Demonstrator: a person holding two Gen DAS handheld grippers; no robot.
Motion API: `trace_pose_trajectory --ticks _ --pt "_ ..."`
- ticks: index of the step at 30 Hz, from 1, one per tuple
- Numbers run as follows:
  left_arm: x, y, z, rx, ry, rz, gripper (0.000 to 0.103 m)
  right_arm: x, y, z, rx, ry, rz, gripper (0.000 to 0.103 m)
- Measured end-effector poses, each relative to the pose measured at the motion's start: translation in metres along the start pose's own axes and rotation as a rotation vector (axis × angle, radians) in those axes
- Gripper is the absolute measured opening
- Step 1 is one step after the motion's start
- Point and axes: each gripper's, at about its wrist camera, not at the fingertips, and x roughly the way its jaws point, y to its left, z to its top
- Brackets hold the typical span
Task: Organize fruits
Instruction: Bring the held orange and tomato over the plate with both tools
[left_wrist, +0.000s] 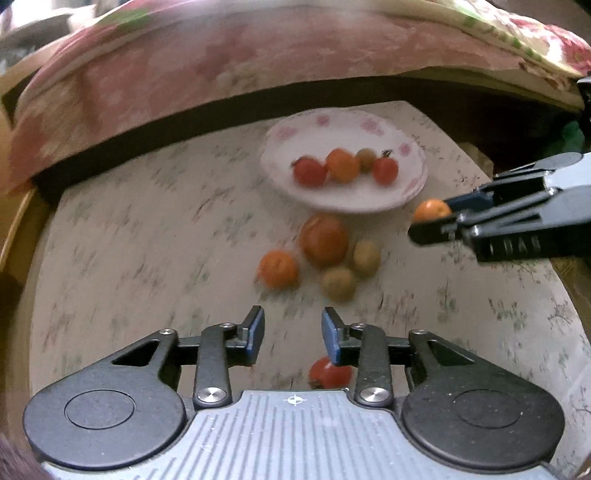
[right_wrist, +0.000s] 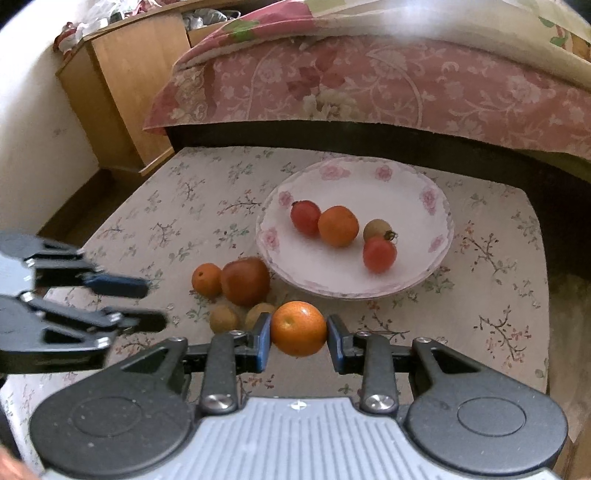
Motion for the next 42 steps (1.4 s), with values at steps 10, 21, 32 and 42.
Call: trace_pose_trajectory --ticks 10,21,32,42 --pt "-0.002 -0.026 -0.026 0.017 0.036 -0.089 0.048 0.001 0.012 -0.004 -0.028 0.012 0.015 0.033" --pt "0.005 -0.056 -0.036 0.077 0.073 -0.12 0.052 -0.006 0.009 -0.005 -0.019 -0.007 0.008 0.033" --pt "0.014 -0.061 -0.037 0.078 0.093 -0.099 0.035 -0.008 0.01 -0.004 -0.02 -0.014 0.007 0.033" --pt "0.007 -0.054 -0.011 0.054 0.02 -0.093 0.035 -0.008 0.006 0.0 -0.015 -0.025 -0.007 0.033"
